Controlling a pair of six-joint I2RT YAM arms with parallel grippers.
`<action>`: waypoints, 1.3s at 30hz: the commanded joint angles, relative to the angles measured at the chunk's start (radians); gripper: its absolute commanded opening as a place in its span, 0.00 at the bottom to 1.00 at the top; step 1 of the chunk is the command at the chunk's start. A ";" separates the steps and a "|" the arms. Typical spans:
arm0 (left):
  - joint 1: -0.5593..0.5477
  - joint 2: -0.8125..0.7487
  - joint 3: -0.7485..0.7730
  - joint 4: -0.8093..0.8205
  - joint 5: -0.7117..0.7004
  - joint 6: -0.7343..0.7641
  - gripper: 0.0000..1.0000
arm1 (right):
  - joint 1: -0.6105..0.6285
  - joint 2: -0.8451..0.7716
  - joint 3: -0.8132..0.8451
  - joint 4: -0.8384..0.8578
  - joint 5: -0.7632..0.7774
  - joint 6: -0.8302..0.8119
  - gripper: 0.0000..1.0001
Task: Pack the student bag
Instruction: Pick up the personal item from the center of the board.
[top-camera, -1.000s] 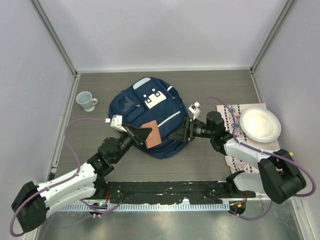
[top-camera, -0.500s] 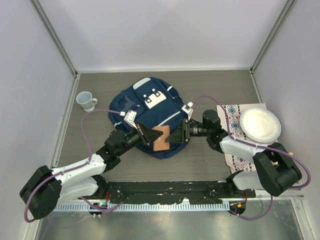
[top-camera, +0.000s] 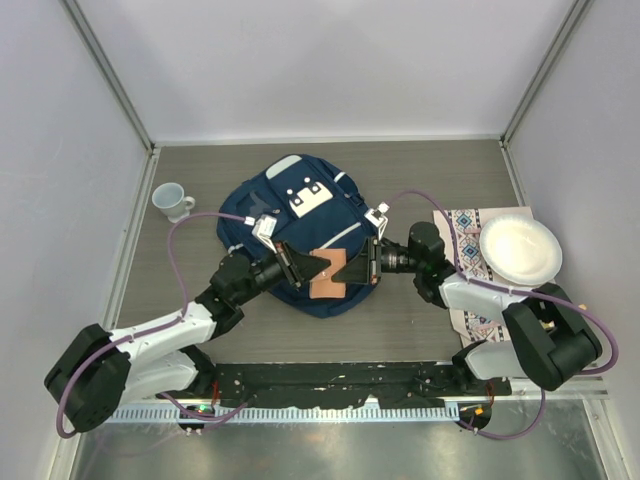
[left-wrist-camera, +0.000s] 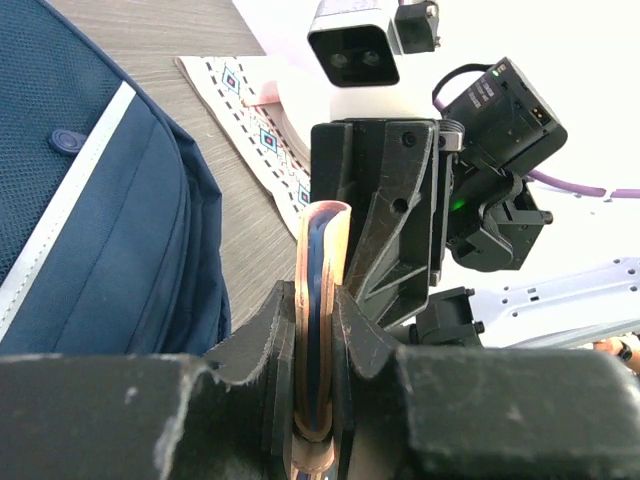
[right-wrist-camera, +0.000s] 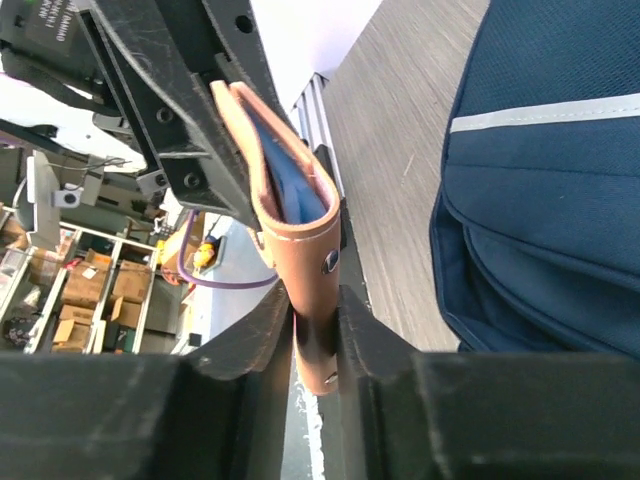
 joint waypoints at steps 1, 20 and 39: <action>0.005 0.004 0.030 0.061 0.027 -0.007 0.07 | 0.005 -0.031 -0.030 0.258 -0.035 0.101 0.17; -0.010 -0.157 0.079 -0.466 -0.324 0.134 0.91 | -0.015 -0.347 0.029 -0.501 0.775 -0.211 0.01; -0.339 0.283 0.458 -0.726 -0.831 0.539 0.91 | -0.198 -0.541 0.104 -0.784 1.056 -0.247 0.01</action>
